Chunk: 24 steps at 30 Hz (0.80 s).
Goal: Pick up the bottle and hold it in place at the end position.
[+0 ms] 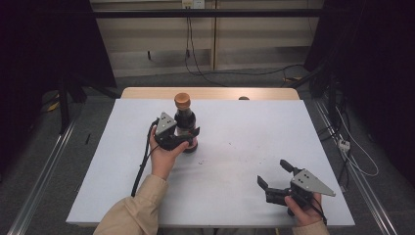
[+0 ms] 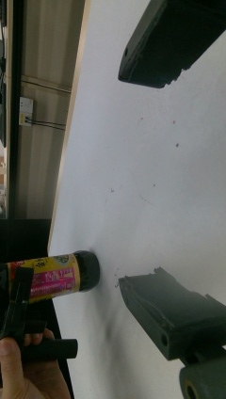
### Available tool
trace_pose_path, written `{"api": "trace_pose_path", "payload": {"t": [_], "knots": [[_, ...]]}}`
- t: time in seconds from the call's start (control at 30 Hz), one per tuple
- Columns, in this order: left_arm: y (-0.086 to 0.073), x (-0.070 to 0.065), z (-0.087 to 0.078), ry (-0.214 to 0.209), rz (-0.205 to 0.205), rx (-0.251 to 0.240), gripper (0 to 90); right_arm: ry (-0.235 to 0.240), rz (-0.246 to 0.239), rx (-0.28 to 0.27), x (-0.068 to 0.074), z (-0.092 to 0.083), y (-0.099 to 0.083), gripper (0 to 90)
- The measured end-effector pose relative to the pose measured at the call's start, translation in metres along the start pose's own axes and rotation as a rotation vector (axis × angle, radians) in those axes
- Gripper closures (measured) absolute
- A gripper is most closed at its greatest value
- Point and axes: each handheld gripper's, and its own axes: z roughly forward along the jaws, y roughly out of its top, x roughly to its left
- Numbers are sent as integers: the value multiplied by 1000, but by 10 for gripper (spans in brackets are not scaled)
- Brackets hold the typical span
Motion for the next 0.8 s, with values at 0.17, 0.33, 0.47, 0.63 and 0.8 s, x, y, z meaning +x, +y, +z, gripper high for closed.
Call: {"api": "trace_pose_path", "payload": {"t": [0.17,0.33,0.47,0.63,0.8], "knots": [[-1,0,2,12,-11,4,272,0,-3,1,0,0,0,27],[-1,1,3,8,-7,0,288,-5,-1,-3,-1,-1,0,27],[0,1,3,10,-7,2,292,-6,-3,-1,-1,0,0,27],[1,1,3,9,2,10,298,-6,-3,-2,0,0,0,27],[0,1,4,12,4,1,301,-5,-7,1,-1,0,0,27]]}}
